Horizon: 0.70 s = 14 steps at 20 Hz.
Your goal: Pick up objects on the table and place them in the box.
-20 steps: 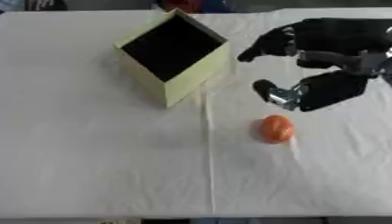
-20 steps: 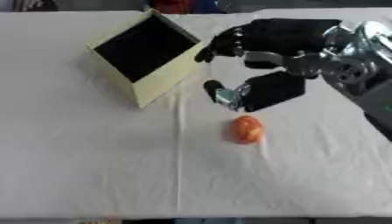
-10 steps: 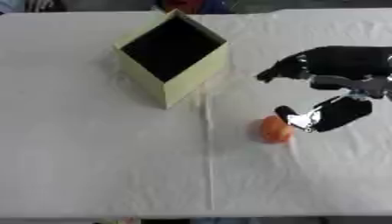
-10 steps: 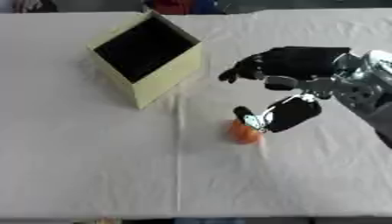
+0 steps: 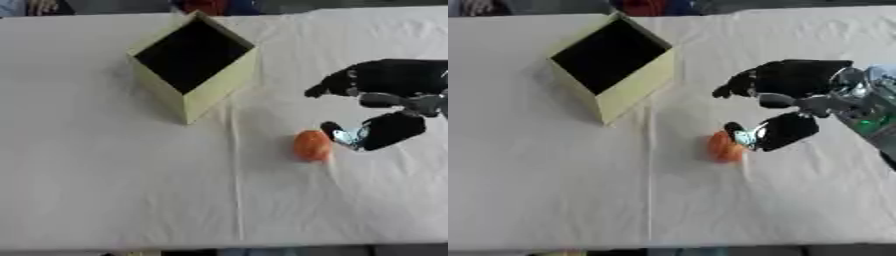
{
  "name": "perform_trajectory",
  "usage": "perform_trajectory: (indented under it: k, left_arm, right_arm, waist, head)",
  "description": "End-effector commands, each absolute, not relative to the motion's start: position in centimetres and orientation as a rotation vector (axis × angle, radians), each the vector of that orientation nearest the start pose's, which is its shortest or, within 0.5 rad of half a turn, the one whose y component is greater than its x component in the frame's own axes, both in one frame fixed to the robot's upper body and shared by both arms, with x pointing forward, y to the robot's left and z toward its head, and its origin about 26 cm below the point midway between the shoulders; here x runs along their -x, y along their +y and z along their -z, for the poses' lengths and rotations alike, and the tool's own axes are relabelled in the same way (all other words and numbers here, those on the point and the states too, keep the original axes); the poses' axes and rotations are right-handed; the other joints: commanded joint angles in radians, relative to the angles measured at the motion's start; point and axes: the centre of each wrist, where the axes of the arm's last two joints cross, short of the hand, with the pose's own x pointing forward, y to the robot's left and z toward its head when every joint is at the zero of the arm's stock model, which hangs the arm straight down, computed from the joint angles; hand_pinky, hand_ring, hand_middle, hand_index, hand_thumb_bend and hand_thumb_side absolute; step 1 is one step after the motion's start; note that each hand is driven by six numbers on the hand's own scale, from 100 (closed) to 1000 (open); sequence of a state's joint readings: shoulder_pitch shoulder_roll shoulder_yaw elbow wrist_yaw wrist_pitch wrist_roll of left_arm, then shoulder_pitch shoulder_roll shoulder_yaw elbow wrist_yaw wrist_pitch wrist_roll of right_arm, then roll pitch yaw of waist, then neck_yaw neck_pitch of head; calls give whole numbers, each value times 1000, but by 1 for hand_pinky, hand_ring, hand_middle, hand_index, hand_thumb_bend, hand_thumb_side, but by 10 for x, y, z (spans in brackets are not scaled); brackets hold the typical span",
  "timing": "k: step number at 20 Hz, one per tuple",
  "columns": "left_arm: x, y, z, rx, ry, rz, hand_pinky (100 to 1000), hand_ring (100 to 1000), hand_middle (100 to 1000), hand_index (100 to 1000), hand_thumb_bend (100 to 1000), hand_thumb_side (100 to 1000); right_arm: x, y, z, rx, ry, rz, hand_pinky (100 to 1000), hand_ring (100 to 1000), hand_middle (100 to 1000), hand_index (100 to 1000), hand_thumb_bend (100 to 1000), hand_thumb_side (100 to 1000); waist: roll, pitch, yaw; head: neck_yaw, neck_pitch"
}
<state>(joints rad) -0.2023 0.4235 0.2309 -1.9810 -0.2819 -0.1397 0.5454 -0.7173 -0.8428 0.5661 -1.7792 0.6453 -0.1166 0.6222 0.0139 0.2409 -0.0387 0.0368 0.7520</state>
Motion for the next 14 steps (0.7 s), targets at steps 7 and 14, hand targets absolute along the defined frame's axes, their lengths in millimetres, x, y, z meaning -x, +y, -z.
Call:
perform_trajectory:
  k: [7, 14]
  left_arm:
    - [-281, 340, -212, -1037, -2447, -109, 702, 612, 641, 754, 130, 829]
    - [-281, 340, -212, -1031, -2446, -108, 702, 612, 641, 751, 126, 829]
  right_arm:
    - [-347, -229, -233, -1073, 1758, 2913, 914, 879, 822, 984, 100, 800]
    - [-349, -231, -223, -955, 1744, 3003, 910, 875, 819, 985, 100, 794]
  waist:
    - [2, -14, 6]
    - [4, -11, 8]
  head:
    - [-9, 6]
    - [-12, 12]
